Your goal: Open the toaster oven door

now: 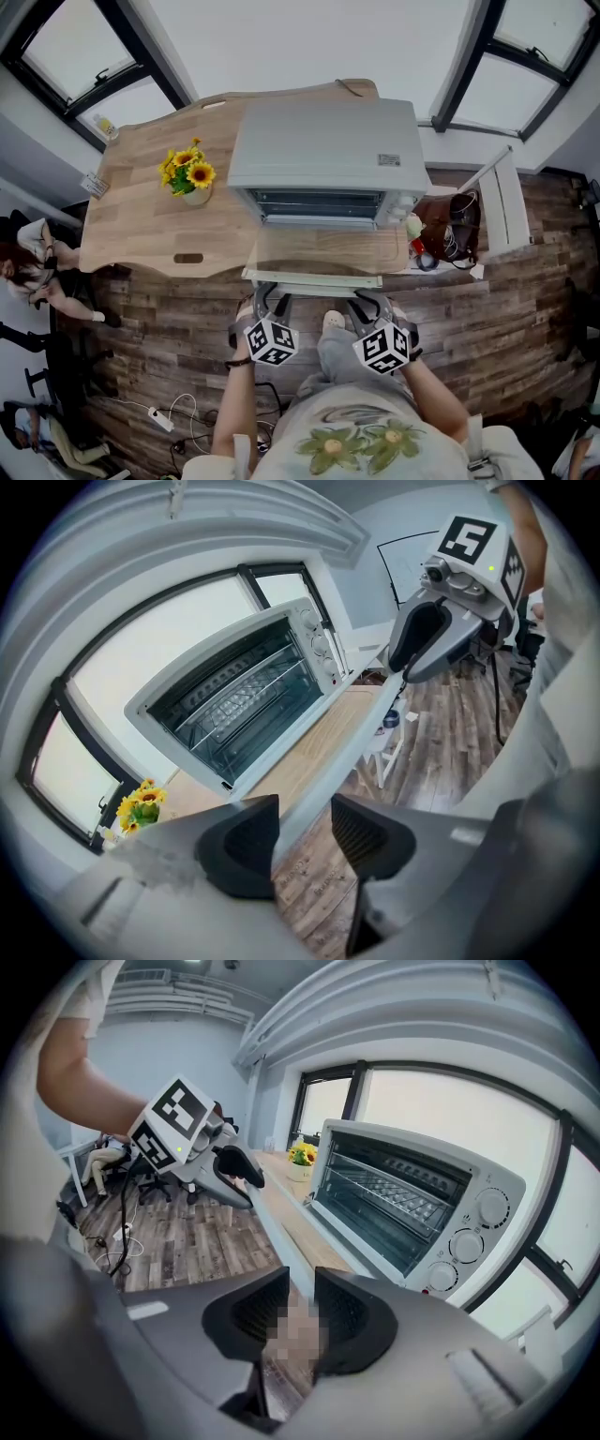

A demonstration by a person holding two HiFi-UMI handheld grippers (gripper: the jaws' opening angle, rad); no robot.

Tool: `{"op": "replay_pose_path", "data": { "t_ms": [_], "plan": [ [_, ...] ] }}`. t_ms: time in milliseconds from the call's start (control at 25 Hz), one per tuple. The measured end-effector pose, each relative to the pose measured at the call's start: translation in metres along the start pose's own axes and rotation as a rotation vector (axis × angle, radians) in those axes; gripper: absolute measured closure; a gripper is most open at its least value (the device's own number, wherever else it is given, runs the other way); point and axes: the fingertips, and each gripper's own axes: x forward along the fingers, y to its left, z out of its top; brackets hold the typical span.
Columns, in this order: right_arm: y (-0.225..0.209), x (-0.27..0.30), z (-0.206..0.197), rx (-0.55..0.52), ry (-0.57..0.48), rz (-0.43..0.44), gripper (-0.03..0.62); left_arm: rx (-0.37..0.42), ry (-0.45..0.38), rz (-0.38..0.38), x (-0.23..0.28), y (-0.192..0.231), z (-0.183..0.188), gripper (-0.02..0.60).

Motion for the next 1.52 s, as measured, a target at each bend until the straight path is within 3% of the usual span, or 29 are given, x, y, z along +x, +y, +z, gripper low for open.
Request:
{"op": "replay_pose_path", "data": {
  "t_ms": [520,1160,1520],
  "plan": [
    [0.004,0.006,-0.009,-0.047,0.035,-0.019,0.526,-0.044,-0.009,0.007,0.004,-0.008,-0.006,0.402],
    [0.016,0.018,-0.032,-0.03,0.096,0.01,0.523,-0.087,0.031,-0.052,0.001,-0.036,-0.015,0.399],
    [0.021,0.021,-0.039,-0.039,0.105,0.019,0.523,-0.096,-0.005,-0.015,-0.021,-0.031,-0.003,0.399]
  ]
}}
